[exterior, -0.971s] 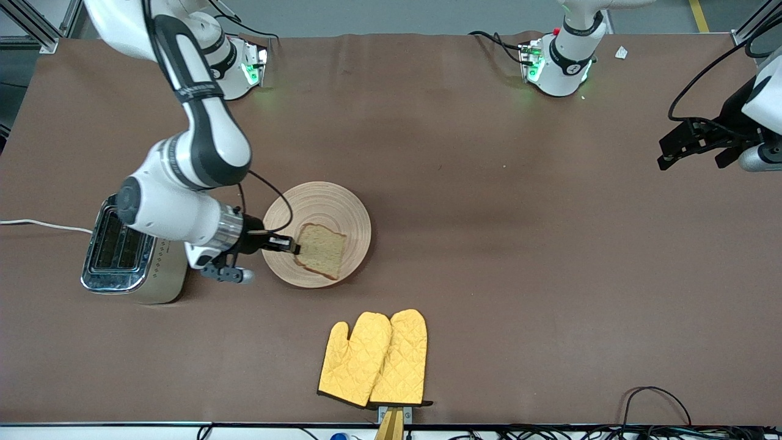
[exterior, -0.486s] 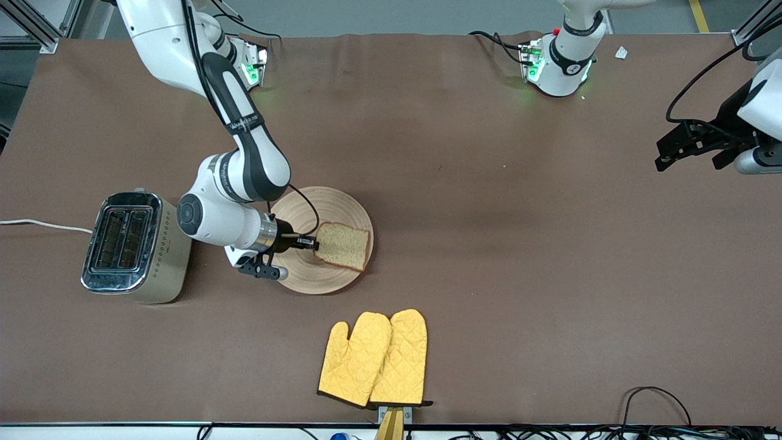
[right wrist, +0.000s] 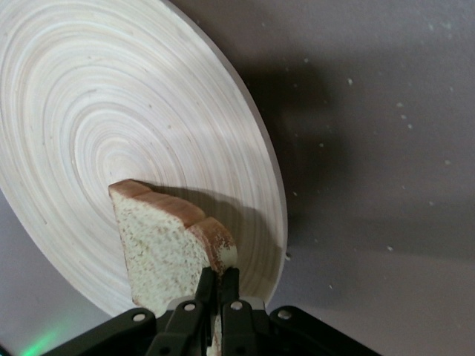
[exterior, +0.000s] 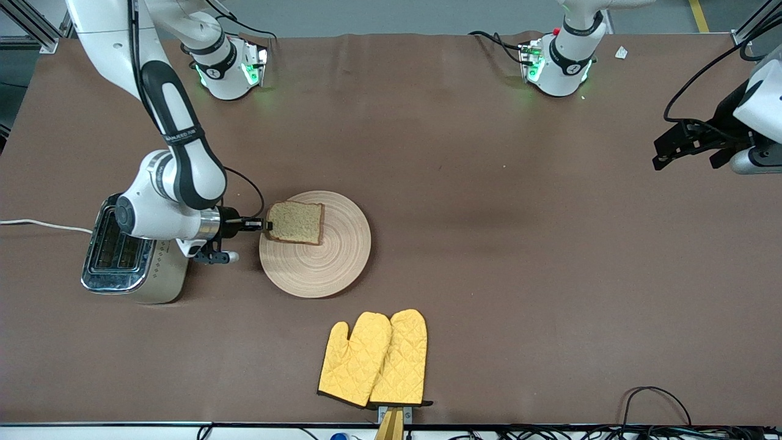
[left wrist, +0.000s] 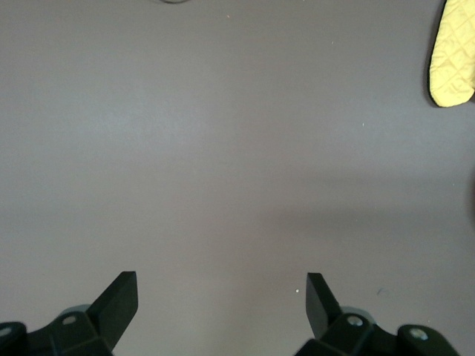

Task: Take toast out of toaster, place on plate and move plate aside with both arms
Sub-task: 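Withdraw the right gripper while the left gripper reaches the plate rim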

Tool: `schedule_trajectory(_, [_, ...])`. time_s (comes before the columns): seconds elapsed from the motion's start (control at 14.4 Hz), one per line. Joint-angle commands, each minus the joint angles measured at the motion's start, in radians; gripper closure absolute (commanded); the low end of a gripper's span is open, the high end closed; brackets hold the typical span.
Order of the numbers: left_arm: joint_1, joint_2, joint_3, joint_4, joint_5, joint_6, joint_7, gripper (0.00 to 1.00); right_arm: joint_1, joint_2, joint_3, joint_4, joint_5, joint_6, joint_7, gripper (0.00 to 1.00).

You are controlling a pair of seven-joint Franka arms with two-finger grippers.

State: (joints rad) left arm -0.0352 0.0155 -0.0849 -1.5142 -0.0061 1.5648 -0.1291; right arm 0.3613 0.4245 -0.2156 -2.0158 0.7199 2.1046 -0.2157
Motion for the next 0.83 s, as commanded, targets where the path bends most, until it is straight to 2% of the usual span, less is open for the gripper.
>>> schedule_trajectory(0.0, [-0.018,0.053,-0.022,-0.001,-0.055,-0.022,-0.009,0.0,-0.002,-0.04,0.01,-0.04,0.006,-0.009,-0.007,0.99])
schedule_trajectory(0.21, [-0.022,0.162,-0.022,-0.015,-0.272,-0.016,-0.021,0.0,0.007,-0.036,0.007,-0.029,0.007,0.0,0.003,0.97])
schedule_trajectory(0.28, [-0.025,0.211,-0.022,-0.015,-0.346,0.007,-0.021,0.0,0.002,-0.03,0.007,-0.009,0.006,0.001,0.001,0.59])
schedule_trajectory(0.35, [-0.029,0.268,-0.024,-0.015,-0.418,0.047,-0.021,0.0,-0.004,-0.03,0.005,0.026,0.004,-0.002,0.001,0.03])
schedule_trajectory(0.42, [-0.046,0.318,-0.032,-0.012,-0.481,0.084,-0.021,0.0,-0.016,-0.029,-0.008,0.055,-0.006,-0.002,-0.004,0.0])
schedule_trajectory(0.55, [-0.096,0.41,-0.035,-0.009,-0.587,0.194,-0.015,0.0,-0.019,-0.029,-0.028,0.11,-0.153,0.001,0.004,0.0])
schedule_trajectory(0.76, [-0.17,0.559,-0.045,0.021,-0.734,0.354,0.017,0.01,-0.018,-0.062,-0.131,0.137,-0.285,-0.038,-0.002,0.0])
